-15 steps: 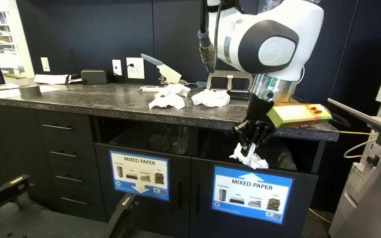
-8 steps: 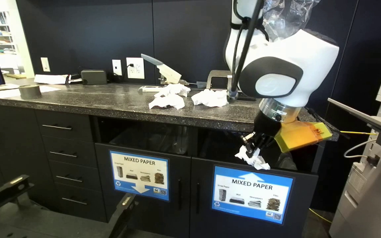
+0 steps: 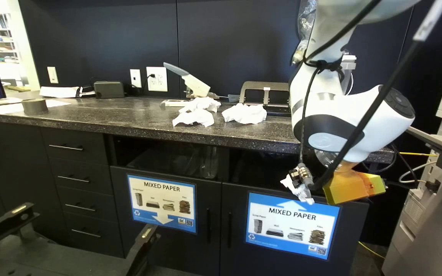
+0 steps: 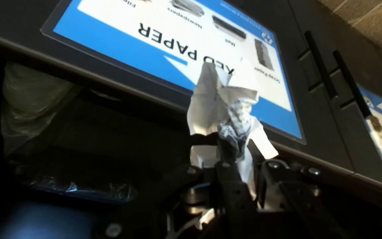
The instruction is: Put two papers in the bin to the right and two in the left
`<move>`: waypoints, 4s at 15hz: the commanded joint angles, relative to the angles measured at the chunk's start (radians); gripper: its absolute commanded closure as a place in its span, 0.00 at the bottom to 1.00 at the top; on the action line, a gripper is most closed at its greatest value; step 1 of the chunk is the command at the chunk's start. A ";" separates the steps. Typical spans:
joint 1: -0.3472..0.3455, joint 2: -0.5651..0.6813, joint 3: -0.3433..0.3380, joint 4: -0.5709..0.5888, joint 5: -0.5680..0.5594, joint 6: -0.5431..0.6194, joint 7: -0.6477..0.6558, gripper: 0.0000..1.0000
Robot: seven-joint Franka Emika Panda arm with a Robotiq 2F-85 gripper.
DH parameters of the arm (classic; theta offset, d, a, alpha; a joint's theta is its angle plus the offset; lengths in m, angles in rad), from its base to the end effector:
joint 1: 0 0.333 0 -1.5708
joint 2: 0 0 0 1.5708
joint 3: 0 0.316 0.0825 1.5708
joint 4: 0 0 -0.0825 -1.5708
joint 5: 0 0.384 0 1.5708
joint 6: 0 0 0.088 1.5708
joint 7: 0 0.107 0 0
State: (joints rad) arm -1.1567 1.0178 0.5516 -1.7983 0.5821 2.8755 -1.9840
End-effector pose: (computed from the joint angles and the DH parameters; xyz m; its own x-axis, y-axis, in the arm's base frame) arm 0.4930 -0.3947 0.0497 0.6813 0.4389 0.5858 0.4981 -0.8644 0.0683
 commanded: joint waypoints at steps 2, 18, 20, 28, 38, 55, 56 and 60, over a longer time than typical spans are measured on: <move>-0.066 0.169 0.130 0.160 -0.041 -0.021 -0.035 0.87; -0.127 0.433 0.291 0.305 -0.171 -0.016 0.038 0.87; -0.124 0.443 0.293 0.305 -0.178 -0.005 0.052 0.61; -0.127 0.461 0.321 0.287 -0.199 0.040 0.079 0.01; -0.052 0.421 0.286 0.220 -0.296 0.353 0.310 0.00; 0.561 -0.393 -0.363 -0.486 -0.232 0.323 1.245 0.00; 0.632 -0.444 -0.416 -0.525 -0.248 0.285 1.314 0.00; 0.890 -0.614 -0.571 -0.623 -0.391 0.127 1.601 0.00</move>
State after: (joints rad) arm -0.4281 0.5650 0.0818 -2.3140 0.2823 3.0972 -0.5775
